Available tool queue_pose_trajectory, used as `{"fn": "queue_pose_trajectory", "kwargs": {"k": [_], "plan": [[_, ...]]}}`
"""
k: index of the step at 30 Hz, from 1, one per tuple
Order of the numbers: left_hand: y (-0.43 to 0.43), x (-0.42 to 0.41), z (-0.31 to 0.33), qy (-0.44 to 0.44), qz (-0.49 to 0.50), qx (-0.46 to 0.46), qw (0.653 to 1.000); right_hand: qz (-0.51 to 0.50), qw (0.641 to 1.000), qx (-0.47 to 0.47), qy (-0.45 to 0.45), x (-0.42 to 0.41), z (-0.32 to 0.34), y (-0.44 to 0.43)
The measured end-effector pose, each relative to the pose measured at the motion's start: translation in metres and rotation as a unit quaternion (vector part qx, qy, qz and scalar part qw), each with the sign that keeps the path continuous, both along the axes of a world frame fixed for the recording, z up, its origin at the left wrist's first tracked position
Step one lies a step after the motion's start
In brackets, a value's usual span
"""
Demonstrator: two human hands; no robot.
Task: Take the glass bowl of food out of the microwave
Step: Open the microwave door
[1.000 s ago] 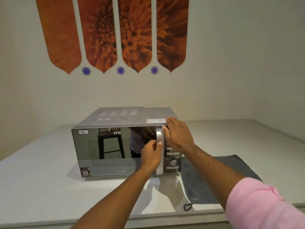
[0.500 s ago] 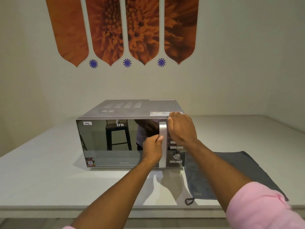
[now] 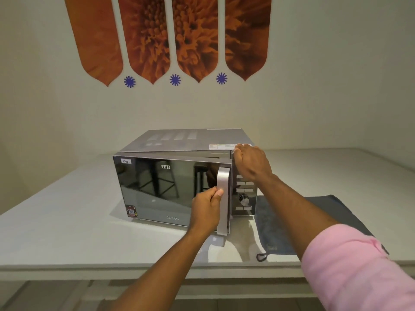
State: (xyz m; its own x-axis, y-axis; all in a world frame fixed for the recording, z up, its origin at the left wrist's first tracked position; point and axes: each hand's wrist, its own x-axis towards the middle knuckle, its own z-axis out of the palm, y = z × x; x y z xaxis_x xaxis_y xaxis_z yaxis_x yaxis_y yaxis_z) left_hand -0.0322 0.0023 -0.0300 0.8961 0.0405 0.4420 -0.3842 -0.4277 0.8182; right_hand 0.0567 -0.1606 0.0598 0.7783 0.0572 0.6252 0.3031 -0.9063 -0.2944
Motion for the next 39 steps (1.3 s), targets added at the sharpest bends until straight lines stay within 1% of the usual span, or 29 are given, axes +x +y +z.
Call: {"fn": "queue_pose_trajectory", "kwargs": {"k": [3, 4, 7, 9, 12, 15, 17, 19, 23, 26, 29, 36, 39], "plan": [[0.019, -0.037, 0.004, -0.006, -0.009, -0.014, 1.000, -0.001, 1.000, -0.014, 0.007, -0.003, 0.005, 0.002], [0.025, -0.048, 0.005, -0.015, 0.003, -0.019, 1.000, -0.006, 1.000, -0.019, 0.013, -0.004, 0.008, 0.002], [0.051, -0.074, 0.012, -0.086, 0.101, -0.028, 0.991, -0.022, 0.998, -0.044, 0.027, -0.009, 0.008, 0.007], [0.061, -0.087, 0.027, -0.140, 0.150, 0.007, 0.979, -0.043, 0.996, -0.067, 0.033, -0.010, 0.005, 0.009], [0.065, -0.103, 0.054, -0.182, 0.164, 0.128, 0.961, -0.067, 0.992, -0.099, 0.040, -0.016, -0.004, 0.015], [0.060, -0.117, 0.078, -0.157, 0.146, 0.237, 0.948, -0.068, 0.991, -0.107, 0.045, -0.023, -0.009, 0.020], [0.058, -0.128, 0.085, -0.130, 0.155, 0.294, 0.934, -0.063, 0.991, -0.106, 0.053, -0.027, -0.009, 0.020], [0.059, -0.138, 0.089, -0.115, 0.180, 0.322, 0.922, -0.063, 0.990, -0.114, 0.056, -0.028, -0.009, 0.018], [0.074, -0.161, 0.097, -0.073, 0.212, 0.347, 0.911, -0.057, 0.989, -0.116, 0.064, -0.033, -0.010, 0.016], [0.086, -0.181, 0.103, -0.041, 0.222, 0.414, 0.882, -0.056, 0.990, -0.107, 0.072, -0.036, -0.012, 0.019], [0.102, -0.194, 0.104, -0.019, 0.231, 0.455, 0.860, -0.058, 0.990, -0.103, 0.078, -0.035, -0.015, 0.022], [0.140, -0.211, 0.106, 0.012, 0.293, 0.551, 0.781, -0.058, 0.992, -0.094, 0.062, -0.036, -0.017, 0.018], [0.152, -0.214, 0.107, 0.054, 0.308, 0.589, 0.745, -0.057, 0.992, -0.095, 0.058, -0.036, -0.020, 0.019]]}}
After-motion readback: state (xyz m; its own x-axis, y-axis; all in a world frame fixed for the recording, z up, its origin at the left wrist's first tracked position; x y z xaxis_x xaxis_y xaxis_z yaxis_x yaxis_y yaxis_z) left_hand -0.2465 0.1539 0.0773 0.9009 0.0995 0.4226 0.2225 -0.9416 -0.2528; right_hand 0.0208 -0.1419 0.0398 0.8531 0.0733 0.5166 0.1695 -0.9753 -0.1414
